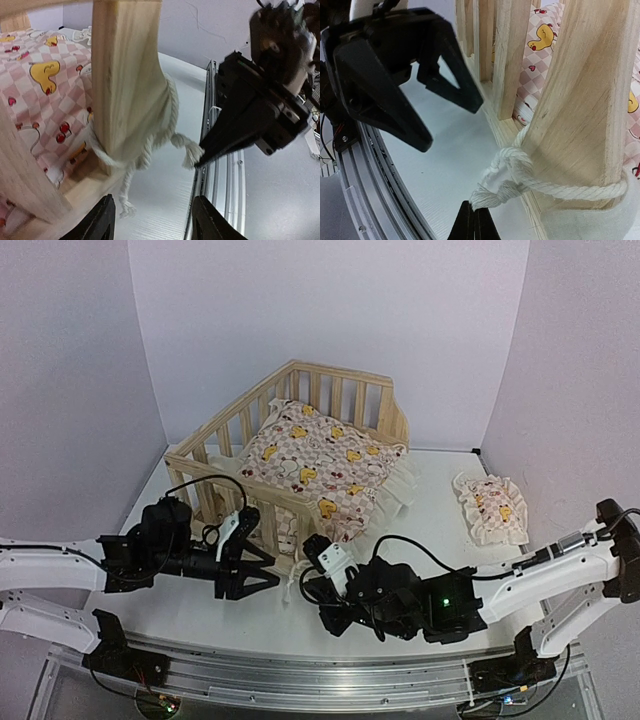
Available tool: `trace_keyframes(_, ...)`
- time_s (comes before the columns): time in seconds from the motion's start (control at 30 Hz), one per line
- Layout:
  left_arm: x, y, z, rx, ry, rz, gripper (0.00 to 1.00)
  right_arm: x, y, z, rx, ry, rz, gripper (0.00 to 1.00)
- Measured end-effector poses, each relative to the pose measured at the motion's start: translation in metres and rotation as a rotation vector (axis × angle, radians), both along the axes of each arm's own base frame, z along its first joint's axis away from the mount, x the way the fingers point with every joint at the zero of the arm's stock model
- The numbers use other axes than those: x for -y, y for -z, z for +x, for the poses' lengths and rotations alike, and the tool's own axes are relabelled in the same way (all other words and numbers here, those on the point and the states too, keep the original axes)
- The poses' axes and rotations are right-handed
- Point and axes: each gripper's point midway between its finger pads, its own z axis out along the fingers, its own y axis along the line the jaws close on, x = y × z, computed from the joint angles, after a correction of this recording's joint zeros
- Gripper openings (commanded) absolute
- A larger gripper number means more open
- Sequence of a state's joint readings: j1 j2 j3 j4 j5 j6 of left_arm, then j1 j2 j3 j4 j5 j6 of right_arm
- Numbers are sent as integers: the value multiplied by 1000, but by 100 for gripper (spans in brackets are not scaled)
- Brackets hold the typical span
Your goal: Set up the pet bed
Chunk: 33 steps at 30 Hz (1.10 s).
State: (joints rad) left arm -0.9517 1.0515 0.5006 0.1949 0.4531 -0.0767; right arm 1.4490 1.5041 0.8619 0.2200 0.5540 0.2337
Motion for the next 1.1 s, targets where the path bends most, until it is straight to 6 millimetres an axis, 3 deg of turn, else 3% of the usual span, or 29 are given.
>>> trace_keyframes(0.1,-4,26,-14,-94,-37,19,52,1,-7,-2,-5,-11,17,0)
trace_keyframes(0.23,0,83,-21,-170,-100,111,58,2,-16,-3,-7,-13,41,0)
trace_keyframes(0.3,-3,106,-15,-185,-153,160,68,1,-16,-4,-11,-16,44,0)
trace_keyframes(0.37,-1,118,-3,-182,-216,172,71,1,-16,-4,-13,-20,44,0)
trace_keyframes(0.47,3,121,14,-159,-295,141,71,1,-16,-4,-18,-20,46,0)
trace_keyframes(0.73,17,110,31,-144,-353,25,52,2,-18,-4,-18,-18,50,0)
trace_keyframes(0.9,23,105,31,-145,-340,-13,28,5,-19,-4,-16,-13,54,0)
trace_keyframes(1.0,28,103,30,-149,-330,-25,4,7,-18,-4,-15,-11,51,0)
trace_keyframes(1.1,32,98,29,-161,-317,-45,0,11,-17,-3,-14,-4,49,0)
